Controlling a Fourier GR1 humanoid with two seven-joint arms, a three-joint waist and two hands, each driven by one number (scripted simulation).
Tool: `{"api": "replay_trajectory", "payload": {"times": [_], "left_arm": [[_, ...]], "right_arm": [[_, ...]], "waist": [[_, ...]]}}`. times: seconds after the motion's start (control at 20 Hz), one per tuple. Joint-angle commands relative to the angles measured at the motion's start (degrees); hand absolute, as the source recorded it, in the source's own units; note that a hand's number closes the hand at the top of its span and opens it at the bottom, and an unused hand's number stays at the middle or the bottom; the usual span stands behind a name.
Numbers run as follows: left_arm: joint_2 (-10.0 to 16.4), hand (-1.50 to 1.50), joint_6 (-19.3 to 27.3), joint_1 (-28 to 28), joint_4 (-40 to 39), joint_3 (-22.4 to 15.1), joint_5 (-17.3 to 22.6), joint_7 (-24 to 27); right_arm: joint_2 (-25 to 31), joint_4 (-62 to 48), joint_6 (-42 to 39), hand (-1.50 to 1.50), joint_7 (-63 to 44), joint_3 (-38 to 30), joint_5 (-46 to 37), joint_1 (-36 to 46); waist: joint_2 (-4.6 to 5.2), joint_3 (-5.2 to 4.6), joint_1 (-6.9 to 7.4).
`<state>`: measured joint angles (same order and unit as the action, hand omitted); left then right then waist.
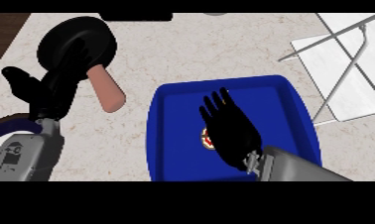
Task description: Pick the pear from the tray and place it in the tiered shelf
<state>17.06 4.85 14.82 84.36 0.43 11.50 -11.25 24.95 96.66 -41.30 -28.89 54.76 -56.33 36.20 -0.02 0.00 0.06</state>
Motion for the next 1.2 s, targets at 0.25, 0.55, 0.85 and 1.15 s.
{"api": "replay_trajectory", "payload": {"times": [0.25, 0.55, 0.85, 1.15], "left_arm": [[0.5, 0.0, -2.2, -1.2, 3.8, 1.7, -0.4, -2.6], [-3.5, 0.0, 0.4, -1.8, 3.0, 0.3, -4.0, -0.1], [-3.6, 0.0, -1.3, 3.4, -3.9, 2.4, -4.5, 1.3], [-6.7, 0.0, 0.5, -0.5, 1.2, 0.6, -6.7, 0.7]], "right_arm": [[1.0, -6.2, 6.2, -1.5, 9.3, -3.5, -8.5, -3.9], [-3.8, -14.2, 10.8, -1.5, 12.5, -5.3, -13.7, -5.3], [-5.4, -17.1, 10.9, -1.5, 17.0, -9.6, -17.4, -5.3], [-8.1, -21.2, 13.3, -1.5, 19.7, -11.6, -21.9, -8.2]], "waist": [[0.03, 0.02, 0.29], [0.07, 0.01, 0.27], [0.12, 0.0, -0.1], [0.05, 0.0, 0.02]]}}
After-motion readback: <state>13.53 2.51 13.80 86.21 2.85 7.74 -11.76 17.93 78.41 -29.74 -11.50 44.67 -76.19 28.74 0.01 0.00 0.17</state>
